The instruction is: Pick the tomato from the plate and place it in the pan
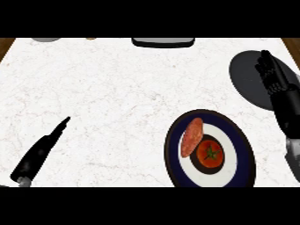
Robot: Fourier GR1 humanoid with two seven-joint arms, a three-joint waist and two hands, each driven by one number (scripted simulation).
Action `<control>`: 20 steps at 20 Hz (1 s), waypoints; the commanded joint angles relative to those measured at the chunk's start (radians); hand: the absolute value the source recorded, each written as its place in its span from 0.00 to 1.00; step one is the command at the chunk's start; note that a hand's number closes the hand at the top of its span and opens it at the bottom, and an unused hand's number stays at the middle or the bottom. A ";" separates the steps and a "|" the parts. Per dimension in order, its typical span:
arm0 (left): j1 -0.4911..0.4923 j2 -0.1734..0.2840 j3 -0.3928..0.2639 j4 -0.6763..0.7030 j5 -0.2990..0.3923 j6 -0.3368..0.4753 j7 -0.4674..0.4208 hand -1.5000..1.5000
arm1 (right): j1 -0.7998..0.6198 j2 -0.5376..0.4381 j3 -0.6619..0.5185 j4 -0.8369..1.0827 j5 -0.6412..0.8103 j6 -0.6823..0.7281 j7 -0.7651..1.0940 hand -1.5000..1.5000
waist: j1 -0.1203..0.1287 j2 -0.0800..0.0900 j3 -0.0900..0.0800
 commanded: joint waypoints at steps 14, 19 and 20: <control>-0.146 -0.114 0.096 -0.202 0.099 0.053 -0.010 0.50 | 0.426 0.198 0.045 0.104 0.483 -0.749 0.282 0.00 | -0.024 -0.005 0.022; -0.144 -0.114 0.119 -0.175 0.099 0.011 -0.060 0.50 | 0.454 0.116 0.179 0.042 0.694 -0.580 0.611 0.00 | 0.001 0.004 0.020; -0.160 -0.133 0.096 -0.200 0.081 0.043 -0.011 0.50 | 0.498 0.104 0.208 -0.014 0.744 -0.559 0.679 0.00 | -0.006 0.002 0.018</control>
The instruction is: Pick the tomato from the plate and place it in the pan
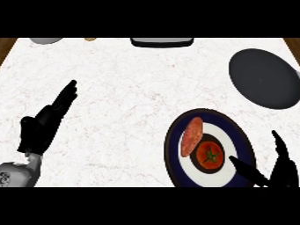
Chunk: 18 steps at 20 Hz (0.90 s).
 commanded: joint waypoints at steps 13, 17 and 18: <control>-0.065 -0.028 -0.008 -0.004 -0.003 -0.026 0.045 0.50 | -0.249 -0.140 0.117 -0.213 -0.080 0.807 0.821 0.00 | 0.050 0.009 -0.001; -0.055 -0.035 -0.002 0.010 -0.010 -0.027 0.027 0.50 | -0.360 -0.056 0.120 -0.181 -0.173 0.853 0.933 0.00 | 0.043 0.007 0.001; -0.049 -0.049 -0.018 0.009 -0.029 -0.010 0.035 0.50 | -0.381 -0.049 0.127 -0.161 -0.176 0.861 0.955 0.00 | 0.042 0.006 0.001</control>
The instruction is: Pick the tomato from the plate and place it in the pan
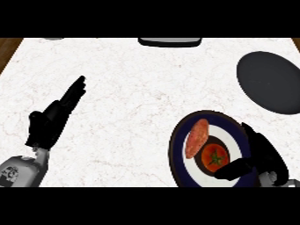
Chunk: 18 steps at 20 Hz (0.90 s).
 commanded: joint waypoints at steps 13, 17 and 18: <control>0.017 0.009 0.037 0.000 0.005 -0.029 0.014 0.50 | -0.190 0.090 0.010 0.208 -0.032 0.218 0.289 0.00 | -0.023 -0.006 0.000; 0.021 -0.006 0.044 -0.010 -0.005 -0.015 0.013 0.50 | -0.161 0.123 0.029 0.209 0.010 0.202 0.290 0.00 | -0.032 -0.009 0.001; 0.029 -0.007 0.046 0.004 -0.002 -0.031 -0.024 0.50 | -0.196 0.153 0.033 0.265 0.037 0.185 0.290 0.00 | -0.024 -0.006 0.001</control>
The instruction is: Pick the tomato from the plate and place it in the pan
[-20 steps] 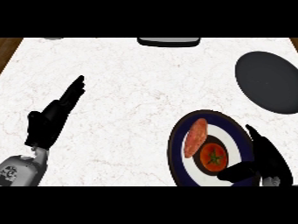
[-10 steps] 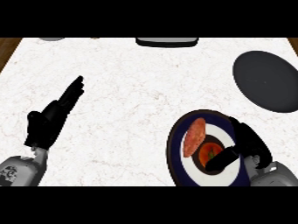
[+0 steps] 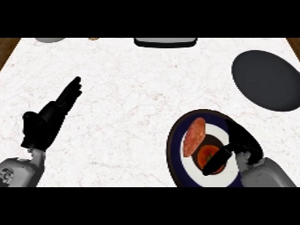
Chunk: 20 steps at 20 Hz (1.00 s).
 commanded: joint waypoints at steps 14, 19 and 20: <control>-0.026 -0.014 0.027 -0.003 -0.023 -0.031 0.047 0.50 | -0.015 0.169 0.031 0.099 0.119 0.081 0.155 1.00 | -0.004 0.004 0.003; 0.032 -0.055 -0.007 -0.062 -0.059 0.002 0.027 0.50 | -0.055 0.176 -0.029 0.143 0.078 0.141 0.132 1.00 | 0.004 0.003 0.003; -0.011 -0.032 0.051 0.020 -0.044 -0.014 0.003 0.50 | -0.005 0.172 -0.009 0.135 0.101 0.112 0.097 1.00 | -0.006 0.004 0.003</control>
